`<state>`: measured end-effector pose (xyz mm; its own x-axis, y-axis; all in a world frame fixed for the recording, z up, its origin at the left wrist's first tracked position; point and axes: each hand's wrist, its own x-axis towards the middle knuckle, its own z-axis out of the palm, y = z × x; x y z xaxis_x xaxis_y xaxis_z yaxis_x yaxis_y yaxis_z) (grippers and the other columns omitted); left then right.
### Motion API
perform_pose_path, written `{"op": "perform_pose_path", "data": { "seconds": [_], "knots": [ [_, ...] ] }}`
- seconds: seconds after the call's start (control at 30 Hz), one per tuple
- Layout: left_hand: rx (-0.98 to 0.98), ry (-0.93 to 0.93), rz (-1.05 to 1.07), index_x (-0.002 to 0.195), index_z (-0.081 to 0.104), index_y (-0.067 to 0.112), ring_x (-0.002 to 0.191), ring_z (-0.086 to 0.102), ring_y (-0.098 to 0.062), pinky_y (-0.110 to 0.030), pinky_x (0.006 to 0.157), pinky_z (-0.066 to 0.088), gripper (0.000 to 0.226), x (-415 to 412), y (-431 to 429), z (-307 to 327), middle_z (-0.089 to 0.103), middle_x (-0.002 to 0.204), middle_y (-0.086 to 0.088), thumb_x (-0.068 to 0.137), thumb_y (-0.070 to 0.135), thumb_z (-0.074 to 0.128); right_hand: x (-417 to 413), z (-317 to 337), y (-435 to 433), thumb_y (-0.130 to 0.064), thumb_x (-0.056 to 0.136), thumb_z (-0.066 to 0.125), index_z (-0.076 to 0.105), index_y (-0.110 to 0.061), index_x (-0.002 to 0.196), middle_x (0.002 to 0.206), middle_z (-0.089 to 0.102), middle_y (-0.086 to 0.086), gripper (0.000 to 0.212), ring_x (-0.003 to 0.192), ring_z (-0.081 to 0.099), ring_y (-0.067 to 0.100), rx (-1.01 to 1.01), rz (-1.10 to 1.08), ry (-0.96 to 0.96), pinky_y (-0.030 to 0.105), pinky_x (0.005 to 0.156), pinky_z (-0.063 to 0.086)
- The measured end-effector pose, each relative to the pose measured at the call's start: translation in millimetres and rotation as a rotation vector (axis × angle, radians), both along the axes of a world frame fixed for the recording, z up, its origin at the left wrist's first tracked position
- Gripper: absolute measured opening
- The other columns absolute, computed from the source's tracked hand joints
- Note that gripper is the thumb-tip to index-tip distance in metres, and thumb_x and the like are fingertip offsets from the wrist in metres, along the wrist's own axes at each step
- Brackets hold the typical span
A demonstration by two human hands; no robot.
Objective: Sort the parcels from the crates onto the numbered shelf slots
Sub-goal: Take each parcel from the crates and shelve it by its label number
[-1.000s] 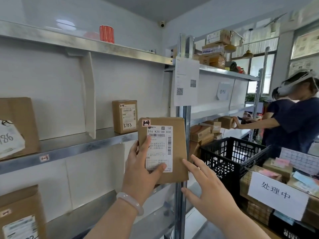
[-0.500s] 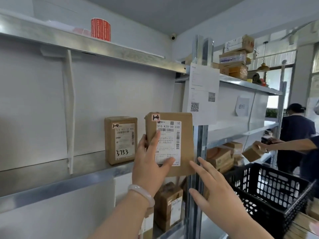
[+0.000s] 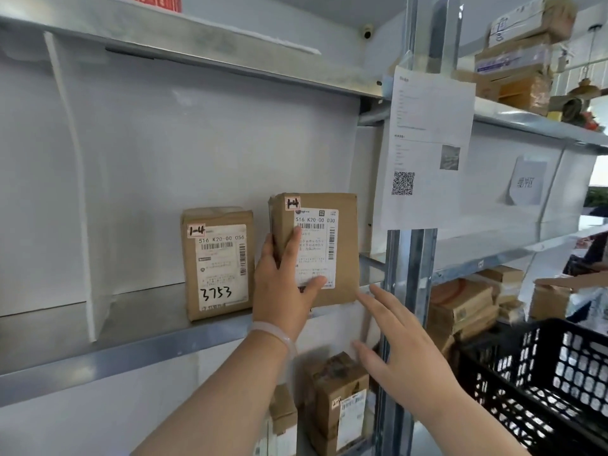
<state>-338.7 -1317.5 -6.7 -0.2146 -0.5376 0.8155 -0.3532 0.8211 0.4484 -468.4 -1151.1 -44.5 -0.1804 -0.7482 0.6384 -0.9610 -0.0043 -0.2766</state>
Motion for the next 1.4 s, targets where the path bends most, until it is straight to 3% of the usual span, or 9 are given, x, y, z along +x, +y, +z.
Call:
{"op": "perform_pose_path", "data": {
  "seconds": [0.17, 0.53, 0.73, 0.87, 0.93, 1.1, 1.23, 1.33, 1.4],
  "knots": [
    [0.011, -0.009, 0.093, 0.149, 0.001, 0.056, 0.143, 0.027, -0.028, -0.050, 0.115, 0.033, 0.109, -19, -7, -7, 0.013, 0.160, -0.009, 0.080, 0.025, 0.079, -26, 1, -16, -0.065, 0.085, 0.046, -0.001, -0.075, 0.129, 0.132, -0.014, -0.056, 0.066, 0.133, 0.005, -0.012, -0.002, 0.027, -0.013, 0.028, 0.110, 0.022],
    [0.042, -0.027, 0.204, 0.146, -0.009, 0.059, 0.147, 0.018, -0.031, -0.045, 0.119, 0.023, 0.109, -40, -18, -10, 0.003, 0.163, -0.008, 0.085, 0.027, 0.075, -59, -1, -37, -0.061, 0.087, 0.047, 0.008, -0.067, 0.136, 0.136, -0.003, -0.049, 0.064, 0.127, 0.007, -0.016, -0.026, 0.144, 0.011, 0.023, 0.105, 0.021],
    [0.031, -0.017, 0.222, 0.143, -0.014, 0.062, 0.149, 0.011, -0.029, -0.047, 0.120, 0.022, 0.110, -44, -16, -13, -0.007, 0.164, -0.004, 0.087, 0.026, 0.073, -61, -1, -40, -0.061, 0.089, 0.048, -0.007, -0.072, 0.131, 0.132, -0.013, -0.054, 0.070, 0.124, 0.003, -0.018, -0.026, 0.178, 0.020, 0.019, 0.103, 0.014],
    [0.057, -0.005, 0.185, 0.142, -0.015, 0.063, 0.150, 0.003, -0.028, -0.043, 0.120, 0.015, 0.106, -43, -17, -16, -0.014, 0.164, -0.003, 0.088, 0.031, 0.071, -64, -3, -41, -0.061, 0.088, 0.047, 0.002, -0.064, 0.139, 0.148, 0.005, -0.039, 0.068, 0.139, 0.014, -0.002, -0.042, 0.213, 0.010, 0.023, 0.107, 0.020],
    [0.059, 0.001, 0.187, 0.144, -0.014, 0.060, 0.150, 0.001, -0.026, -0.039, 0.119, 0.011, 0.105, -43, -15, -17, -0.015, 0.164, -0.003, 0.088, 0.035, 0.071, -66, -3, -41, -0.060, 0.088, 0.046, 0.003, -0.064, 0.139, 0.144, 0.004, -0.040, 0.067, 0.140, 0.012, -0.001, -0.043, 0.242, 0.016, 0.022, 0.107, 0.020],
    [-0.049, -0.059, 0.256, 0.154, 0.001, 0.044, 0.150, 0.005, -0.026, -0.044, 0.118, 0.018, 0.095, -31, 10, -25, -0.005, 0.165, -0.002, 0.087, 0.045, 0.068, -62, -4, -39, -0.056, 0.089, 0.050, -0.001, -0.069, 0.134, 0.139, 0.002, -0.041, 0.069, 0.139, 0.013, -0.002, -0.049, 0.308, 0.010, 0.020, 0.107, 0.016],
    [-0.143, -0.107, 0.391, 0.153, 0.020, 0.038, 0.146, 0.023, -0.029, -0.046, 0.112, 0.029, 0.079, 1, 43, -41, 0.018, 0.163, -0.006, 0.088, 0.054, 0.062, -43, -13, -44, -0.048, 0.088, 0.057, 0.020, -0.051, 0.146, 0.151, 0.028, -0.020, 0.068, 0.138, 0.024, 0.003, -0.076, 0.393, 0.019, 0.028, 0.109, 0.027],
    [-0.147, -0.221, 0.584, 0.150, 0.033, 0.032, 0.142, 0.034, -0.028, -0.047, 0.109, 0.036, 0.073, 45, 68, -60, 0.030, 0.159, -0.005, 0.087, 0.053, 0.063, -13, -25, -53, -0.053, 0.089, 0.055, 0.020, -0.047, 0.147, 0.155, 0.022, -0.021, 0.068, 0.136, 0.010, -0.006, -0.026, 0.471, 0.087, 0.021, 0.110, 0.005],
    [-0.103, -0.325, 0.689, 0.148, 0.040, 0.029, 0.137, 0.042, -0.030, -0.050, 0.107, 0.042, 0.067, 83, 86, -71, 0.037, 0.155, -0.005, 0.088, 0.055, 0.058, 16, -36, -59, -0.055, 0.090, 0.053, 0.019, -0.048, 0.147, 0.158, 0.017, -0.019, 0.067, 0.143, 0.012, 0.002, 0.030, 0.590, 0.132, 0.022, 0.110, 0.001]
  ]
}}
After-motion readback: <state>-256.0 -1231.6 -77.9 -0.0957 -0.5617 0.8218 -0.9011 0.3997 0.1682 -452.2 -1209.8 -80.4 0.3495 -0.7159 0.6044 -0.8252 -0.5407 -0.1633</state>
